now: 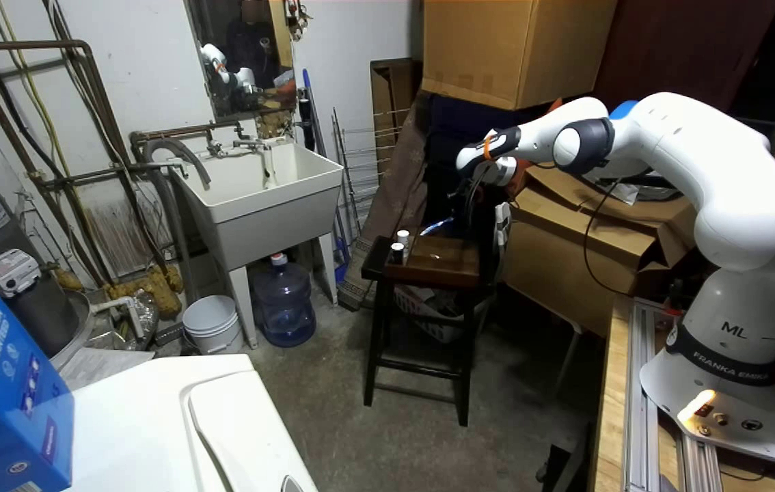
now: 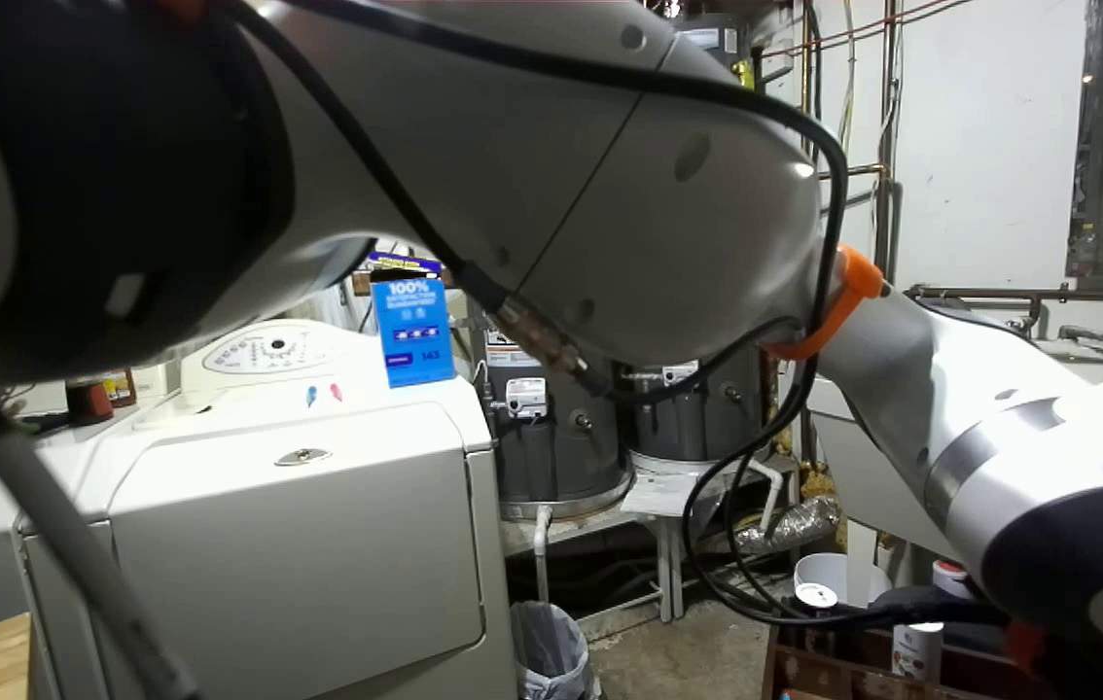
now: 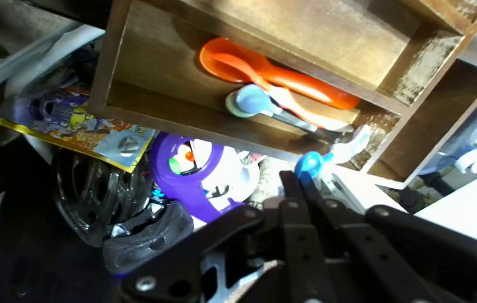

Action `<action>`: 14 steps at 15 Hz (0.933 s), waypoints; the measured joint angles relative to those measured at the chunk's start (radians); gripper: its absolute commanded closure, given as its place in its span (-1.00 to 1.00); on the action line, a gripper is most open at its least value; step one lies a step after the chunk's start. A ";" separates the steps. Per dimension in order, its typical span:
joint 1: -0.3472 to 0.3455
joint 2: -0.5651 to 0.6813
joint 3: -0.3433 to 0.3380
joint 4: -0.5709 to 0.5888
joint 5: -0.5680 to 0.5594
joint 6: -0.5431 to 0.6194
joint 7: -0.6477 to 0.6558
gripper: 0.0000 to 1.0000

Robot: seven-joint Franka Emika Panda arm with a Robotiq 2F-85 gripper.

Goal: Remove the blue spoon from the brown stool and put it on the washing machine on the right

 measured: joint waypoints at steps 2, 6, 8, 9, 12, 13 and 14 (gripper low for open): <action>-0.029 -0.040 0.046 -0.066 0.000 0.014 -0.071 0.99; -0.093 -0.134 0.114 -0.226 0.000 0.072 -0.159 0.99; -0.126 -0.182 0.143 -0.309 0.000 0.113 -0.188 0.99; -0.142 -0.207 0.156 -0.351 0.000 0.140 -0.197 0.99; -0.189 -0.288 0.191 -0.481 0.000 0.224 -0.217 0.99; -0.206 -0.316 0.206 -0.525 0.000 0.246 -0.224 0.99; -0.226 -0.345 0.226 -0.571 0.000 0.267 -0.235 0.99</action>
